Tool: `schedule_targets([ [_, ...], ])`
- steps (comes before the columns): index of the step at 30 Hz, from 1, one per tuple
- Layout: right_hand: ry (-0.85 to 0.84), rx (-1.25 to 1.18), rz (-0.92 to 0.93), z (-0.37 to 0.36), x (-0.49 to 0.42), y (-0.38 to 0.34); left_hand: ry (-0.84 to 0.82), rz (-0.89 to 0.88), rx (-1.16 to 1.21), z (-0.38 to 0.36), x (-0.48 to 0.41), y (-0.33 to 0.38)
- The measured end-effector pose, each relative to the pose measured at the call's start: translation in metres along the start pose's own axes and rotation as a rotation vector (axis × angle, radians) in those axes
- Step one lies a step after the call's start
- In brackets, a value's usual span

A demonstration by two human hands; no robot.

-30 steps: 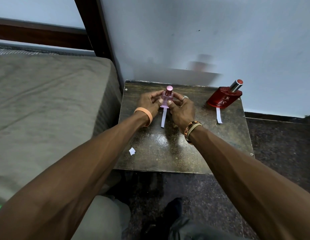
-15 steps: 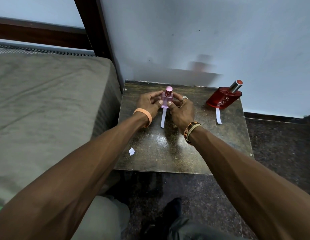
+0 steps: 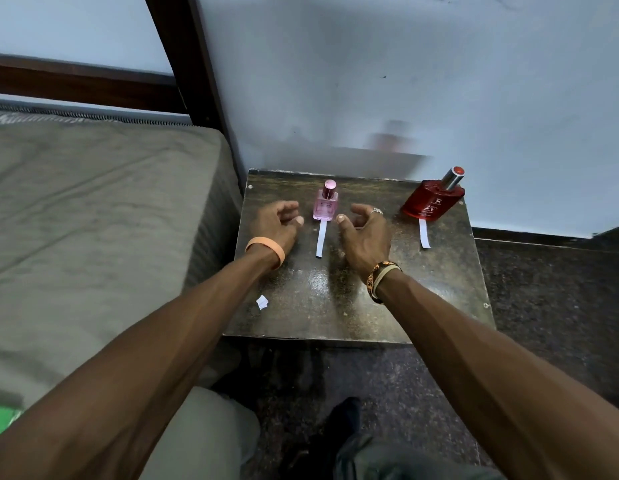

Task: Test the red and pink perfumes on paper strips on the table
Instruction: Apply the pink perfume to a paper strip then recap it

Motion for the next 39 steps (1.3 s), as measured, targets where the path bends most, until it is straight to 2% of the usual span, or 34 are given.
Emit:
schedule_targets([
  [3,-0.071,0.047,0.05,-0.002,0.026,-0.009,0.035,-0.059,-0.128,0.025,0.022,-0.006],
  [8,-0.411,0.315,0.15,-0.039,0.076,-0.015,-0.013,-0.005,-0.392,0.067,0.063,-0.041],
  [11,-0.53,0.378,0.165,-0.062,0.104,-0.01,-0.053,0.068,-0.413,0.081,0.086,-0.066],
  [15,-0.594,0.451,0.175,-0.077,0.123,-0.005,-0.114,0.084,-0.408,0.077,0.103,-0.072],
  [19,-0.585,0.448,0.158,-0.083,0.127,-0.006,-0.147,-0.004,-0.523,0.072,0.109,-0.069],
  [24,-0.591,0.434,0.183,-0.086,0.13,-0.006,-0.075,0.038,-0.491,0.07,0.111,-0.072],
  [30,-0.574,0.366,0.134,-0.086,0.126,0.0,-0.08,0.073,-0.492,0.066,0.109,-0.072],
  [35,-0.539,0.194,0.028,-0.08,0.123,0.008,-0.057,-0.04,-0.584,0.062,0.112,-0.067],
  [39,-0.457,-0.141,-0.217,-0.072,0.127,0.016,-0.018,-0.104,-0.545,0.057,0.116,-0.062],
])
Point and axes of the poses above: each hand's wrist, its own x-axis away from the middle knuckle, its own z-axis out of the back of the hand, y = z × x, the point moved 5 cm from there along -x, towards the middle knuckle, and after that the axes turned 4 degrees about z, right-handed, at the moved point
